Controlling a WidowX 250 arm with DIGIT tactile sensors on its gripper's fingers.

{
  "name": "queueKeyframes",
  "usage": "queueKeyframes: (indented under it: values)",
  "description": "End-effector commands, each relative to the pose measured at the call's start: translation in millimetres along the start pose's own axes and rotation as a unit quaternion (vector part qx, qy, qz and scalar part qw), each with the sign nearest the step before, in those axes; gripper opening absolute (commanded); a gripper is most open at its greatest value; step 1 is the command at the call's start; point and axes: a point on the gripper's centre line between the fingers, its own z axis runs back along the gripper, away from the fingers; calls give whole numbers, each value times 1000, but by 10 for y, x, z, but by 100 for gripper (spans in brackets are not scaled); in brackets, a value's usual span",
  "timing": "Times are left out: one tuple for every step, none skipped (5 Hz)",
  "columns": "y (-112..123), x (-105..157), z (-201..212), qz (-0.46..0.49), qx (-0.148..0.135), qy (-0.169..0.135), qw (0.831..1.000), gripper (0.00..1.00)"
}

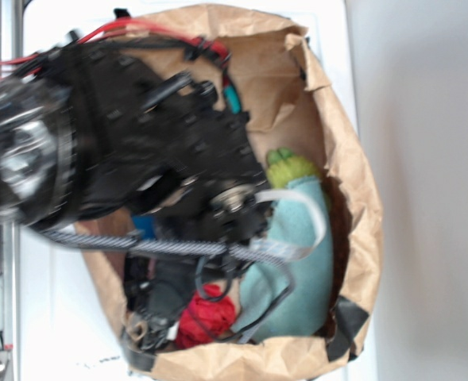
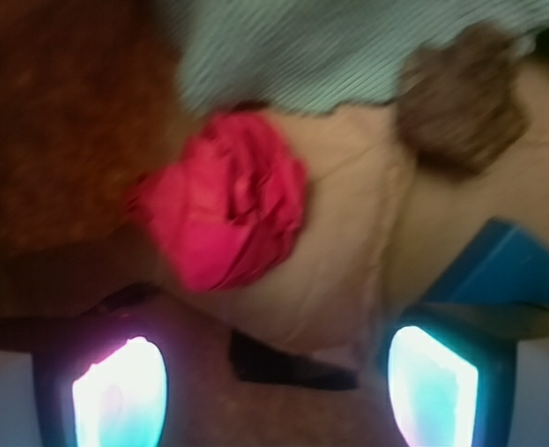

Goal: Grab the red paper.

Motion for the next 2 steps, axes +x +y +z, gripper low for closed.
queueKeyframes:
  values:
    - [-247, 56, 33, -36, -18, -47, 998, 100]
    - [-241, 159, -62, -23, -25, -50, 998, 100]
